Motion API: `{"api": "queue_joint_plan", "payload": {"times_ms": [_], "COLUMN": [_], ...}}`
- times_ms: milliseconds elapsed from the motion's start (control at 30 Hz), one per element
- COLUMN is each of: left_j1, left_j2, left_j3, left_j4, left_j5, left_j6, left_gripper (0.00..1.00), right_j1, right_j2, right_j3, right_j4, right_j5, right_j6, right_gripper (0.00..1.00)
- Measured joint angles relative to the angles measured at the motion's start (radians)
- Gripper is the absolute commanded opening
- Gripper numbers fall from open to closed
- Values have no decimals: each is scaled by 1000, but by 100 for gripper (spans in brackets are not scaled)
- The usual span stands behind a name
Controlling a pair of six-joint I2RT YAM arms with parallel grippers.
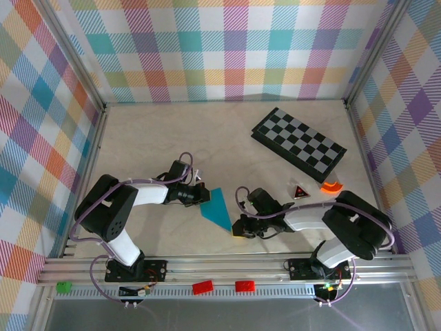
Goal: Fold a paper plane with a square sheet of paper (pick it up from the middle)
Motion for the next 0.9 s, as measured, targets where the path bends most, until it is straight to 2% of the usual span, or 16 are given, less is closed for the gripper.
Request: {"api": "queue_joint_plan", "payload": {"times_ms": [67, 167, 233, 400, 700, 900], "left_j1": [0, 0, 0, 0, 0, 3], "left_j2": [0, 0, 0, -2, -2, -2], "left_j3": [0, 0, 0, 0, 0, -1], "left_j4": [0, 0, 0, -2, -3, -3], "left_j5": [1, 1, 1, 1, 2, 6], "left_j6": [-3, -13, -26, -56, -102, -109], "left_gripper": [0, 0, 0, 0, 0, 0], "right_j1": [1, 1, 1, 1, 7, 6], "right_j2": [-43, -126, -171, -184, -17, 3], "right_j3": [1, 13, 27, 67, 114, 117], "right_j4": [-63, -140, -169, -196, -183, -171], "right_j5": [19, 61, 90, 114, 78, 63], "right_j6": [0, 23, 55, 132, 213, 240], "right_gripper": [21, 42, 47, 49, 45, 41]}}
